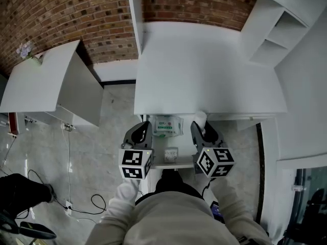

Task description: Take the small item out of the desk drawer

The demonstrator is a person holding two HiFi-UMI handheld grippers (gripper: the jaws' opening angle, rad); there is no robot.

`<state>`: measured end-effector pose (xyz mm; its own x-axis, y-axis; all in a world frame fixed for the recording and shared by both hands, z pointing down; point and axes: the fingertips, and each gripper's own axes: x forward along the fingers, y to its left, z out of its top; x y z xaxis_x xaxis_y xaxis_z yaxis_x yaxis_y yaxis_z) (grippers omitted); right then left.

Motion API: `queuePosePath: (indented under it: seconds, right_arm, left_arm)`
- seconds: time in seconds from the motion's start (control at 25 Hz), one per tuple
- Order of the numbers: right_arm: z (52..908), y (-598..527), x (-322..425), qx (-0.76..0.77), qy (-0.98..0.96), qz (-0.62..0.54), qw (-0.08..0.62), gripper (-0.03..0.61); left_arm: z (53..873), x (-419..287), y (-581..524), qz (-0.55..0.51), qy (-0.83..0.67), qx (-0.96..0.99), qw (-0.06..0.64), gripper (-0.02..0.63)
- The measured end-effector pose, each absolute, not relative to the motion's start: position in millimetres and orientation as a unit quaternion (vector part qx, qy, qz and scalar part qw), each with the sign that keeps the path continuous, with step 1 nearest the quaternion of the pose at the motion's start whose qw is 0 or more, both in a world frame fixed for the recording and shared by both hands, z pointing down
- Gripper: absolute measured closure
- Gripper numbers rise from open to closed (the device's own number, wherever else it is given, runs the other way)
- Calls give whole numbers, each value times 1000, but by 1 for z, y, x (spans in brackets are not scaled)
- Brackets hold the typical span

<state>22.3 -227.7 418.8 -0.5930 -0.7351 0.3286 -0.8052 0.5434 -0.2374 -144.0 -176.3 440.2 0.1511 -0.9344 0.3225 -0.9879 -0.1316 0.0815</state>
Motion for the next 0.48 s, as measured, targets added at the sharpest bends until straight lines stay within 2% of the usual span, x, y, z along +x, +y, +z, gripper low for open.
queuePosePath:
  seconds: [0.48]
  right_arm:
    - [386,-209,34,459,-875,138,60,391]
  left_arm:
    - [427,-146,-159,92,-645,749,121,597]
